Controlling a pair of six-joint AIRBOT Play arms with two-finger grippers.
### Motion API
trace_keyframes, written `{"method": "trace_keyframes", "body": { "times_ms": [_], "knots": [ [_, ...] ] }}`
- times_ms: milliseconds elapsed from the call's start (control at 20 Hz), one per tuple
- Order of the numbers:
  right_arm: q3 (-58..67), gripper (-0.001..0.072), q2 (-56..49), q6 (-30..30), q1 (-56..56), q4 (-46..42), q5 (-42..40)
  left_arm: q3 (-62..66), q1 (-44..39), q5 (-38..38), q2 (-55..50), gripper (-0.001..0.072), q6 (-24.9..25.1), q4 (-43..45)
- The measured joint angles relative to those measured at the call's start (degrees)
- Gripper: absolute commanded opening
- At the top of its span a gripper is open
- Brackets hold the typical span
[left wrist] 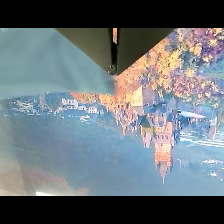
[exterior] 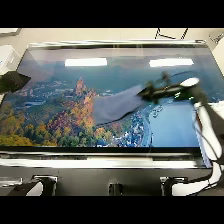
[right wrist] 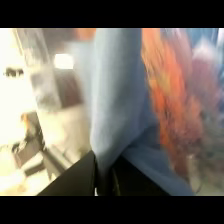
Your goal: Fold the clothes and pants, and hang the long-sleeved shirts on hangers.
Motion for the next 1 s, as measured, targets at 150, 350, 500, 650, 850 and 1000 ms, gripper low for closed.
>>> {"method": "trace_keyframes", "body": {
  "times_ms": [150,350,500,650,850,1000],
  "knots": [
    [9.8,0.0036,4.4,5.8,-10.8,-6.9,4.7,0.0,0.0,0.0,0.0,0.0023,0.0,0.0],
    [19.2,0.0036,9.7,12.0,-25.4,-12.8,8.7,0.0,0.0,0.0,0.0,0.0023,0.0,0.0],
    [23.3,0.0036,12.5,15.9,-35.6,-14.8,11.0,0.0,0.0,0.0,0.0,0.0023,0.0,0.0],
    [25.9,0.0037,14.1,19.8,-44.3,-15.7,13.6,0.0,0.0,0.0,0.0,0.0023,0.0,0.0],
    [27.2,0.0037,16.7,23.8,-52.8,-15.8,16.2,0.0,0.0,0.1,0.0,0.0023,0.1,0.0],
    [27.5,0.0038,18.9,26.7,-58.0,-15.9,18.0,0.0,0.0,0.2,0.0,0.0023,0.4,0.0]
  ]
}}
